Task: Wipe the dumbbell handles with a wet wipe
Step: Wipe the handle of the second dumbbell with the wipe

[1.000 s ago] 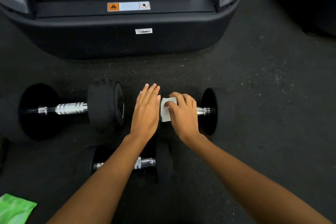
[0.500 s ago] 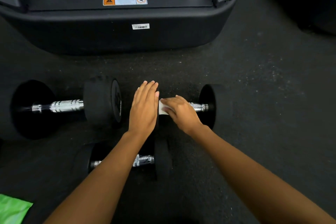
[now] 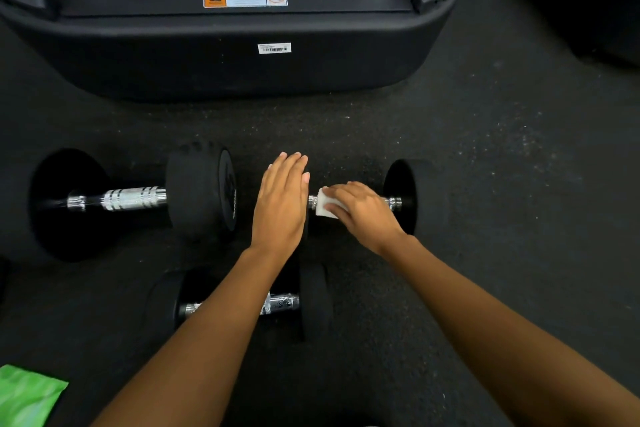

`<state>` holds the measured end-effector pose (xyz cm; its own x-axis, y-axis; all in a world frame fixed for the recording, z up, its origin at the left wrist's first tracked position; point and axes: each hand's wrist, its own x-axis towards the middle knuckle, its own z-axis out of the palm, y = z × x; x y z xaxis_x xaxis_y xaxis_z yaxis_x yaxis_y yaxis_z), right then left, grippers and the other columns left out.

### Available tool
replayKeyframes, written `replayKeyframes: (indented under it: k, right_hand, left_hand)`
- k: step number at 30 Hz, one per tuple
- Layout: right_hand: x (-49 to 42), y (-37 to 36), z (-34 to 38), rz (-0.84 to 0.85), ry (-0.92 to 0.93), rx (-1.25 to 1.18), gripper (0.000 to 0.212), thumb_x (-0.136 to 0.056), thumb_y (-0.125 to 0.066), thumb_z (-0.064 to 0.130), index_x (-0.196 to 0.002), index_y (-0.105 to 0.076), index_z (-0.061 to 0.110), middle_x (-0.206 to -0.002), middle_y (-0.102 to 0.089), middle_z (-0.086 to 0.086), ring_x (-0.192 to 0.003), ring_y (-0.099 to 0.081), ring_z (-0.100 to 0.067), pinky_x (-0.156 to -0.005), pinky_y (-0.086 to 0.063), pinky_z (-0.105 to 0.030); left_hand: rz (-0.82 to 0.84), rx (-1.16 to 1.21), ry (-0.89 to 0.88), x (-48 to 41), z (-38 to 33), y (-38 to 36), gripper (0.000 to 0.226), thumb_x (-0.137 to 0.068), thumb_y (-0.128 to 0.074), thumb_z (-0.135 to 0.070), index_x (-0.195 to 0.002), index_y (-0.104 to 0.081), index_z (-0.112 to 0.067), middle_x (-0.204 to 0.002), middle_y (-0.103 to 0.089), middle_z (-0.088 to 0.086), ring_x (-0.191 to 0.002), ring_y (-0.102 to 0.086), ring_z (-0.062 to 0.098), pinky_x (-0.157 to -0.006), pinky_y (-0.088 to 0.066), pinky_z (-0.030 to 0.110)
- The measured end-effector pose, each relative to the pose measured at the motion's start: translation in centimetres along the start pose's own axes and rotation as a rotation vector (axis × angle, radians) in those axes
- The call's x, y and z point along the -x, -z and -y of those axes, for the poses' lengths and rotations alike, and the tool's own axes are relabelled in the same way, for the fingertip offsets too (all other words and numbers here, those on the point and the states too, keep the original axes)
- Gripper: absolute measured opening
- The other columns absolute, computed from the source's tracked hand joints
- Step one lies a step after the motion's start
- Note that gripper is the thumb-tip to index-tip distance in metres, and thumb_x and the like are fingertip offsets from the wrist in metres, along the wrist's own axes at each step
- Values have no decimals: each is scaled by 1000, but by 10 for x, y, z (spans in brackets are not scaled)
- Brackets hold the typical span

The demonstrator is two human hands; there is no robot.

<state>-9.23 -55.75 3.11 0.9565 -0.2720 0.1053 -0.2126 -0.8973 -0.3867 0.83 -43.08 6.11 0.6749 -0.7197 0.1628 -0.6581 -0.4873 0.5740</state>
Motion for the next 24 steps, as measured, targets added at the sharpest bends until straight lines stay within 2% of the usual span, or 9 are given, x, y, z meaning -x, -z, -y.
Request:
replayKeyframes:
  k: [4,9,12,16,20,24]
  right_hand:
    - [-19,-5,14,72,-22,8,28,-96,-48,17,-119,-59,4,-111,-66,-14,-103,-59,-30,-95,-41,-36]
    - [1,-3,0,5,112,3,25,-84,-63,-1,-109,-64,1,-111,-67,-14,-102,-63,-28,-102,-39,-37]
    - [12,0,-10,-61,60,2,23,-88,-60,4,-110,-64,3,-115,-66,-11,-106,-62,-24,-104,-37,-37]
    - [0,-2,7,-48,-59,-38,23,-93,-54,8,-114,-61,2,-113,-66,-13,-106,-60,-29,-105,-32,-32]
    - [-7,-7,16,28,5,-52,23,-90,-56,4,-113,-61,2,-113,-66,-14,-105,-61,-29,-106,-33,-35]
    - [12,0,-2,-60,-17,-37,21,-88,-59,2,-109,-63,2,-114,-66,-14,-105,-62,-27,-104,-37,-38]
  left_hand:
    - [-6,0,-7,-1,0,0,51,-96,-21,-26,-134,-43,0,-140,-44,15,-137,-28,26,-113,-11,31]
    - [-1,15,-7,-1,1,0,51,-96,-21,-27,-134,-43,-1,-140,-44,14,-137,-27,24,-113,-11,29]
    - [-5,16,-3,-2,1,-1,51,-96,-22,-28,-134,-43,-2,-140,-44,13,-137,-28,24,-114,-11,30]
    - [-1,5,1,-3,2,-2,51,-96,-21,-27,-134,-43,-2,-140,-44,13,-137,-27,24,-114,-12,32]
    - [10,3,-1,-2,2,-1,47,-98,-24,-25,-135,-42,-2,-141,-43,13,-138,-26,23,-114,-12,32]
    - [0,20,1,-1,1,0,50,-96,-22,-27,-134,-43,-2,-140,-44,12,-137,-27,23,-114,-12,31]
